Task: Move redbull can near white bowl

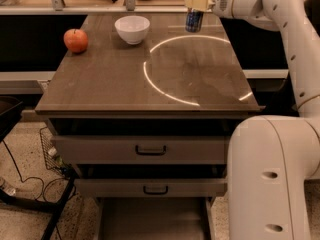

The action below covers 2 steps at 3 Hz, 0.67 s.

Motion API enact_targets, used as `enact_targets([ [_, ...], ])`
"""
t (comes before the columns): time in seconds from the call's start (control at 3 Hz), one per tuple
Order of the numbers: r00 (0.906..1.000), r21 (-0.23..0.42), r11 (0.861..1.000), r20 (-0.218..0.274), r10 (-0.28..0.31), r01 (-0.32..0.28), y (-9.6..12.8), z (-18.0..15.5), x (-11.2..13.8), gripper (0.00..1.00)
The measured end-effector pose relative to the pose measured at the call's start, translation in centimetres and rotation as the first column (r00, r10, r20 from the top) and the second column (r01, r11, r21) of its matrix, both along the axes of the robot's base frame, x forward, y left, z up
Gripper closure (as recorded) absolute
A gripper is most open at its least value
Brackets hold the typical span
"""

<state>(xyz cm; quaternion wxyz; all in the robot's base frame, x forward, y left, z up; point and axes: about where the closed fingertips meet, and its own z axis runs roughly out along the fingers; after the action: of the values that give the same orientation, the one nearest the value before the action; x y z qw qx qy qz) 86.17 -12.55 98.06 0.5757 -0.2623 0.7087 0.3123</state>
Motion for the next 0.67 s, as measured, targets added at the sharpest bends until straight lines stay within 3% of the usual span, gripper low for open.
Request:
enact_targets([
  [0.67,0.9991,0.006,0.999,0.013,-0.04,0.04,1.8,1.1,2.3,1.0],
])
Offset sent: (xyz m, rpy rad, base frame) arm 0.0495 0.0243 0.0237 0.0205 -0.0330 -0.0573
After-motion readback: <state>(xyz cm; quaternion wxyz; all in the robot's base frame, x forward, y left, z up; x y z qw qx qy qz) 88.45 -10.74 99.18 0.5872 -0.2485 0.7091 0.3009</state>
